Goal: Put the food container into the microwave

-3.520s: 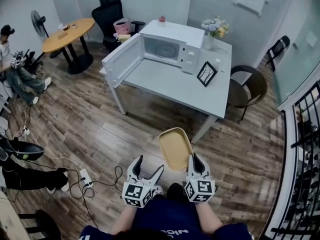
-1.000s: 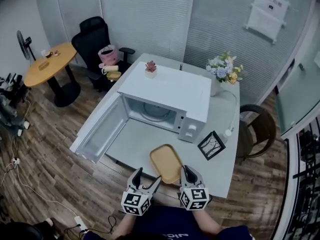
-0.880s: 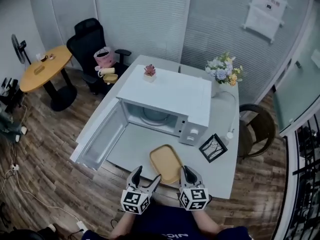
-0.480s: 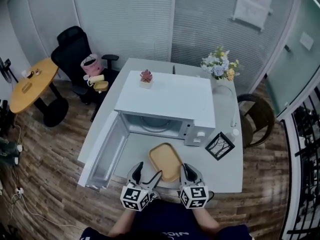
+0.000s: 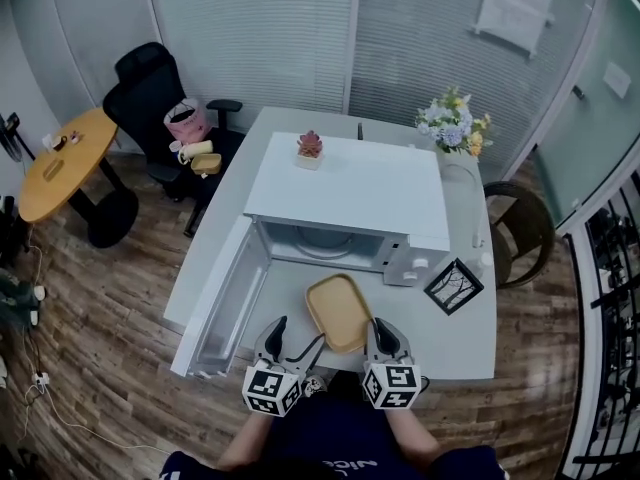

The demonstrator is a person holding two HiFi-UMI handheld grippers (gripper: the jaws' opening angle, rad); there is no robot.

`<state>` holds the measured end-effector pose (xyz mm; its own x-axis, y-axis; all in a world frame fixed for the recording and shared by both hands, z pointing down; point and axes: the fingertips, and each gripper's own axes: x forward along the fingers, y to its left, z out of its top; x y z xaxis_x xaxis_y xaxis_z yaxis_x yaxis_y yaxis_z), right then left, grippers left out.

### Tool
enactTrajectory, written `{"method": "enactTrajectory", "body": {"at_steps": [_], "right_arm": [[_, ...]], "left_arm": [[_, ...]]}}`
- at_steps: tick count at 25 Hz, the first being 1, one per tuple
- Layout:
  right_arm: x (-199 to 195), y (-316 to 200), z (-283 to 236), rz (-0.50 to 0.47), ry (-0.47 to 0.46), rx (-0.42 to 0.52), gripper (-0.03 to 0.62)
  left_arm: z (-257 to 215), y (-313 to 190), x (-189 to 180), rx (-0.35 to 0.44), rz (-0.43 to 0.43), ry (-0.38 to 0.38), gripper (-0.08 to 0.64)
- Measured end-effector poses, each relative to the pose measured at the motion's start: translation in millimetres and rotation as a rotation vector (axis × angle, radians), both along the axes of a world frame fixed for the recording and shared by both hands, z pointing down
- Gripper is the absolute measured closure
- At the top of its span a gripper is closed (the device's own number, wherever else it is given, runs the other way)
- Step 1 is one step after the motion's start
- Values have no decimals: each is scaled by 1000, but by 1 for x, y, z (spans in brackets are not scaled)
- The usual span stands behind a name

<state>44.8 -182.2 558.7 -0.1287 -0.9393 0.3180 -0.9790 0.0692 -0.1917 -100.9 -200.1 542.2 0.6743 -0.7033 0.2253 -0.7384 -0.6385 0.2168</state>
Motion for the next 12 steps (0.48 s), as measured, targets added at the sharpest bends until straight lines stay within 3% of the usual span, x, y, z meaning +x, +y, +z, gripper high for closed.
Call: {"method": "enactTrajectory", "body": {"at_steps": [12], "right_arm": [[1,-26,-4,13,18,-18,552]], "left_arm": [[16,-2,-15,-56,-63,-15,189]]}}
